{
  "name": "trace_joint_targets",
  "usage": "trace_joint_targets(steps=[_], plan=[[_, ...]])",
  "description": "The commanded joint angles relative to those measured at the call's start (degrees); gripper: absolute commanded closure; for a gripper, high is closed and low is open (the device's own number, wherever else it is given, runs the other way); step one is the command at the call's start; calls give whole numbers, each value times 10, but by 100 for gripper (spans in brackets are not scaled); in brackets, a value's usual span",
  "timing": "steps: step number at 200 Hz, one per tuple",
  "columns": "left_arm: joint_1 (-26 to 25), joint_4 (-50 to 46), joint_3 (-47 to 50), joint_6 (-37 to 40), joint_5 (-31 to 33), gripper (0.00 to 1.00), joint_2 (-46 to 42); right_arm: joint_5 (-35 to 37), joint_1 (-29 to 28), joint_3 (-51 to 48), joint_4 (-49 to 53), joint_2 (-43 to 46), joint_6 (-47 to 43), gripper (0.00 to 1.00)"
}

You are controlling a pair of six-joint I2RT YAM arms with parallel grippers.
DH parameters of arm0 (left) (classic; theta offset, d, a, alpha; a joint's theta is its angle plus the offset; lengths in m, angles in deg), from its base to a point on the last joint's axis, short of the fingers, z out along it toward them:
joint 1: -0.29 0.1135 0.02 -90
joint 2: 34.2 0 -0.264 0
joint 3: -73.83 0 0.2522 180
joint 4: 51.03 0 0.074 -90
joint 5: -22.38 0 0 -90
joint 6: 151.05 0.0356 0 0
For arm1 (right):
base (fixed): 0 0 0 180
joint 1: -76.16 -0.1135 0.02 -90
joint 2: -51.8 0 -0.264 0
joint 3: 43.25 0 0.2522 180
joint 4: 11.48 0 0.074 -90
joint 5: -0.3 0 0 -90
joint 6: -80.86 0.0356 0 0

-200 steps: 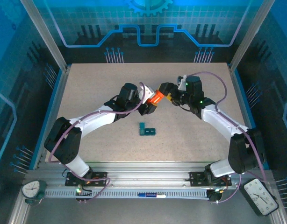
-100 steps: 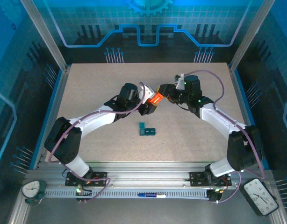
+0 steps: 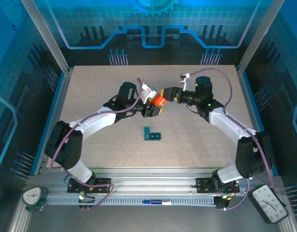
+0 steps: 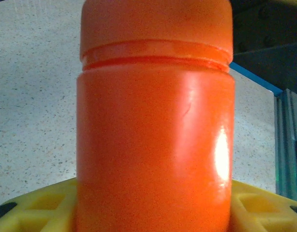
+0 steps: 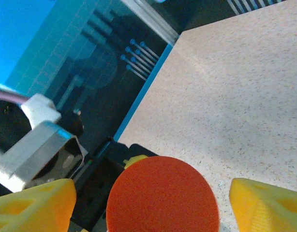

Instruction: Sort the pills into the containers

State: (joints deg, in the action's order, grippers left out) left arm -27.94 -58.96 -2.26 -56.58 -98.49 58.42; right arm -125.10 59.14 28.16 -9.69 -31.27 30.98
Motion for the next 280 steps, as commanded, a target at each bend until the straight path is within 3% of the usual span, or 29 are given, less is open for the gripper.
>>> trace_joint_targets(steps=[1,28,55,156,188,213,247,280], plan=[[-1,2,-11,16,43,100,-25,74,15,7,21,42,73,14],[-19,-5,-1,64,128,100,-31,127,9,10,75,53,129,14],[-31,-6,4,95,171,100,-31,165,-2,15,112,46,149,14],[-52,-21,-5,117,181,100,-21,163,-47,40,106,2,153,18],[-54,-20,-8,114,182,100,-19,155,-53,46,103,-10,155,25],[-54,-18,-9,107,182,100,-20,140,-54,46,99,-17,152,42],[-44,-16,-10,86,152,100,-25,107,-36,20,46,-15,124,57],[-2,1,-13,12,1,100,-34,2,11,-24,-106,-19,79,57]])
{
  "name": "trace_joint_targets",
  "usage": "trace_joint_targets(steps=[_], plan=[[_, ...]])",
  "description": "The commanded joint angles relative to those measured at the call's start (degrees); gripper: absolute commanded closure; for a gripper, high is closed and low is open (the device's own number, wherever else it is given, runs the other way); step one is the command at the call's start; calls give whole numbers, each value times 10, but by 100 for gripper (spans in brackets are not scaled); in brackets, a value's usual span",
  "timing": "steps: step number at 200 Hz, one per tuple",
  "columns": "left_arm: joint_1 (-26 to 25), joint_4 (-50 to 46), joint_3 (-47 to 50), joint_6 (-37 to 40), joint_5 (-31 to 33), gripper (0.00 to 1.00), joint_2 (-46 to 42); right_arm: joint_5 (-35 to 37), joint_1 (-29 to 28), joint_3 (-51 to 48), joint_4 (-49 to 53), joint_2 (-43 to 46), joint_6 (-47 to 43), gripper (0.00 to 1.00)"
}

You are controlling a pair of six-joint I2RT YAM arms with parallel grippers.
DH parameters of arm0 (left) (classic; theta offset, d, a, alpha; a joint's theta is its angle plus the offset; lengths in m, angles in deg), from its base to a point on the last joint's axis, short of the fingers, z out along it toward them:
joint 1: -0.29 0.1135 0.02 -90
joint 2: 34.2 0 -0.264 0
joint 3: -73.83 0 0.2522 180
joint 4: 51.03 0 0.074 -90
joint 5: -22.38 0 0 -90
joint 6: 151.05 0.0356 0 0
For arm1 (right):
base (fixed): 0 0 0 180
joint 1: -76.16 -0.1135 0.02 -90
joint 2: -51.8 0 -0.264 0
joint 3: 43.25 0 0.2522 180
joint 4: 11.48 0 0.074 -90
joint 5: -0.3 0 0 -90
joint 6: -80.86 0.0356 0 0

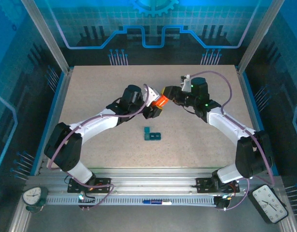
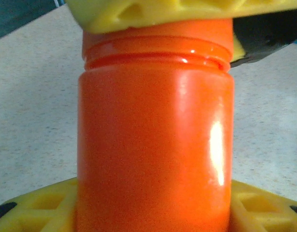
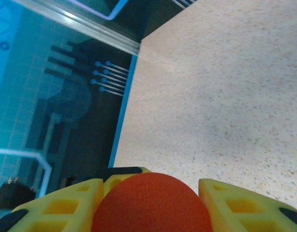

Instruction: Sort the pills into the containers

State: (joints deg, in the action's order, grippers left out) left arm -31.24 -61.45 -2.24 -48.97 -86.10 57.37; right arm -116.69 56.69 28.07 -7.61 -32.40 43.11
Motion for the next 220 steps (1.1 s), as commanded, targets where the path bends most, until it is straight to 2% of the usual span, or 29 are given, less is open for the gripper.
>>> trace_joint_targets(steps=[1,20,41,49,64,76,122,143,220], plan=[[32,26,-13,-66,-128,100,-23,-86,36,-24,-129,-9,-44,57],[41,26,-25,-96,-198,100,-18,-132,50,-25,-156,-16,-61,56],[41,25,-32,-111,-219,100,-10,-149,51,-18,-154,-18,-63,50],[41,27,-32,-112,-215,100,-9,-151,52,-18,-159,-16,-55,44],[41,24,-29,-104,-194,100,-8,-137,55,-19,-155,-4,-29,23],[40,20,-26,-93,-168,100,-11,-117,58,-21,-143,10,-9,17],[30,4,-2,-22,-44,100,-23,30,57,-39,-5,70,63,16],[19,-1,7,11,-2,100,-24,81,50,-43,37,89,73,11],[-8,-1,0,32,28,100,-5,94,10,-19,63,49,60,10]])
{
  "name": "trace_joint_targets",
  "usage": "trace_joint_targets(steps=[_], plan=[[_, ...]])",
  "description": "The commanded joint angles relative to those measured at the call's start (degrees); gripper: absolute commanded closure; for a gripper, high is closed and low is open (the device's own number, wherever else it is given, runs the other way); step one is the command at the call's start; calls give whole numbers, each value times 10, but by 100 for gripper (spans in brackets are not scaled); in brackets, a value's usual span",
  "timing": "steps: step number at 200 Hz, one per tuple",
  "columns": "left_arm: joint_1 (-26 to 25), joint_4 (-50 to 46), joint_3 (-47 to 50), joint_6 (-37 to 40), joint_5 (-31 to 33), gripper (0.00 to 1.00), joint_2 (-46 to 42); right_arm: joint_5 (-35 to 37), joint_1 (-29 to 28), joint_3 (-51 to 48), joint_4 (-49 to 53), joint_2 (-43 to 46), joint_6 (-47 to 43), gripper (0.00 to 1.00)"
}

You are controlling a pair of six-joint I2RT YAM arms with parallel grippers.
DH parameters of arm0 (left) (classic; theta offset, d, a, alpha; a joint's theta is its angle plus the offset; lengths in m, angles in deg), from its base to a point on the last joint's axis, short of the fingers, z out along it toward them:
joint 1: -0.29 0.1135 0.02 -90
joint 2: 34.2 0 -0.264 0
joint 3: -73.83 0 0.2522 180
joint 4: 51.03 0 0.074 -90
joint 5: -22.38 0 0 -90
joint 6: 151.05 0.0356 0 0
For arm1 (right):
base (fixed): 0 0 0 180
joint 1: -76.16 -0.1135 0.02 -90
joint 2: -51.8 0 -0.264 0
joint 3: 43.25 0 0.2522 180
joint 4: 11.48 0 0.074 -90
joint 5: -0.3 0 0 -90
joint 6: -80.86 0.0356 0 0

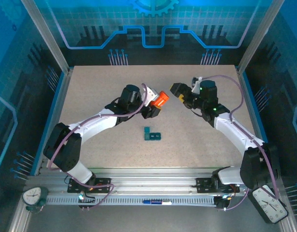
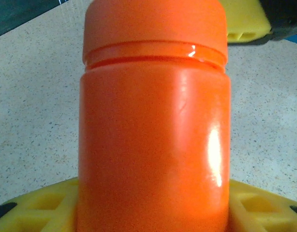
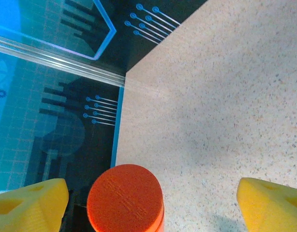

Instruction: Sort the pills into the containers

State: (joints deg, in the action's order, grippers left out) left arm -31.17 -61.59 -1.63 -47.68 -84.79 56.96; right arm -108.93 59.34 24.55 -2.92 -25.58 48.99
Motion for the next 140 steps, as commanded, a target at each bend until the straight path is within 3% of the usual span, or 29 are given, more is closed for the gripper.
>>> trace_joint_targets(steps=[1,98,140], plan=[[-9,0,-6,20,15,100,0,16,-17,16,15,-20,1,10],[-20,-7,-18,23,17,100,14,2,-48,29,-11,-51,5,20],[-21,-4,-21,16,17,100,18,-17,-53,28,-32,-64,12,33]])
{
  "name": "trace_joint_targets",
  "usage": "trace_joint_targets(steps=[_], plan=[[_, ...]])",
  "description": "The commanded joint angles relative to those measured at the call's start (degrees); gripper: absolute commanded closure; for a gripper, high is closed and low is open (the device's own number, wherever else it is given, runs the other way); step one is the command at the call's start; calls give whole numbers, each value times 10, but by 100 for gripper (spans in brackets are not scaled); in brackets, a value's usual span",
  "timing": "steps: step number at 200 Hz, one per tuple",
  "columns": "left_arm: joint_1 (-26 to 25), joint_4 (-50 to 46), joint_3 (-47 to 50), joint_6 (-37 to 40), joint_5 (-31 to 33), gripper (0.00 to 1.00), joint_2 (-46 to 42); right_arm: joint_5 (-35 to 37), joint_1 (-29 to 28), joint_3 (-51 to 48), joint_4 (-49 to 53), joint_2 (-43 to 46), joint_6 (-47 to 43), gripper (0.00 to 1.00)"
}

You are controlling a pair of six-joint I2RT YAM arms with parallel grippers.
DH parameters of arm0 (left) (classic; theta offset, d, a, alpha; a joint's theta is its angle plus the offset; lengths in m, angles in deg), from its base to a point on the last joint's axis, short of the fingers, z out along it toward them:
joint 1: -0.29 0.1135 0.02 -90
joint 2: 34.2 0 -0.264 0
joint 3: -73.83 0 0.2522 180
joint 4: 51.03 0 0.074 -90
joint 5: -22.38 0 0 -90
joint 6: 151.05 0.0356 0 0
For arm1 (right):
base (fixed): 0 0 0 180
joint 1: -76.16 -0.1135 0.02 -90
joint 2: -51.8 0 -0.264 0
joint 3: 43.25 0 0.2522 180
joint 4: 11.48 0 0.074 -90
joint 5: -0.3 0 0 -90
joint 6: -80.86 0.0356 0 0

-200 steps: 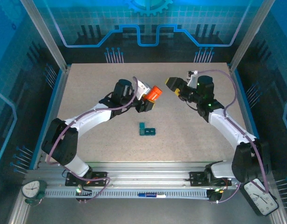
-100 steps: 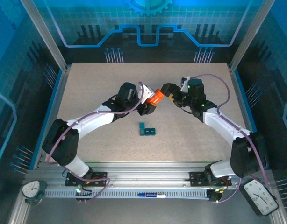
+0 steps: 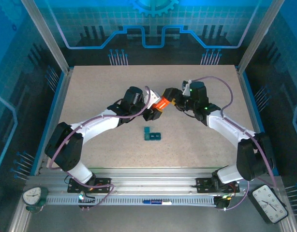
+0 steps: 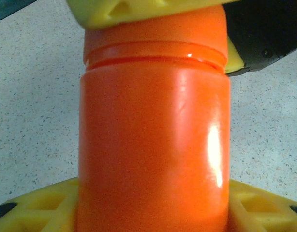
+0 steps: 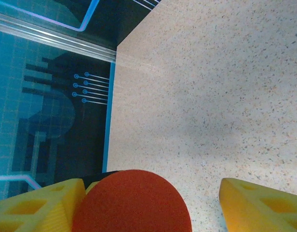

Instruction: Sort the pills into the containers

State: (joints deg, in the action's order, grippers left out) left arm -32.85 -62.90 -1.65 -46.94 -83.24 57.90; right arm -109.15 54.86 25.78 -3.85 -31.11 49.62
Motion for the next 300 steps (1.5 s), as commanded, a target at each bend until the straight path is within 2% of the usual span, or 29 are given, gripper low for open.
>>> trace_joint_targets(steps=[1,37,60,83,99,113,128,145,161,173,190,232,254,300], plan=[[-4,9,-21,9,1,100,9,-15,-9,16,-23,-9,6,34],[-2,9,-25,-6,-15,100,6,-41,-2,-1,-65,-9,-5,54],[7,0,-35,-24,-58,100,1,-127,24,-14,-147,-21,-37,55],[24,-8,-49,-59,-142,100,1,-216,51,-26,-238,-37,-62,55],[38,-2,-56,-92,-215,100,5,-249,67,-33,-282,-44,-67,55],[43,7,-58,-114,-241,100,6,-256,74,-38,-298,-46,-67,56],[42,7,-55,-114,-226,100,5,-260,75,-40,-317,-48,-47,53],[42,2,-52,-102,-200,100,3,-249,76,-46,-344,-39,-12,33],[42,-11,-54,-87,-174,100,4,-218,78,-46,-322,-20,-3,21],[41,-14,-50,-75,-152,100,2,-163,78,-71,-289,2,3,17],[39,-11,-40,-59,-119,100,-1,-92,78,-96,-253,36,20,14],[21,-19,-28,1,-28,100,-3,4,65,-88,-112,88,16,13],[3,-18,-25,34,13,100,-1,32,51,-61,-33,93,4,13],[-7,-14,-25,37,23,100,8,41,21,-24,8,64,-1,13]])
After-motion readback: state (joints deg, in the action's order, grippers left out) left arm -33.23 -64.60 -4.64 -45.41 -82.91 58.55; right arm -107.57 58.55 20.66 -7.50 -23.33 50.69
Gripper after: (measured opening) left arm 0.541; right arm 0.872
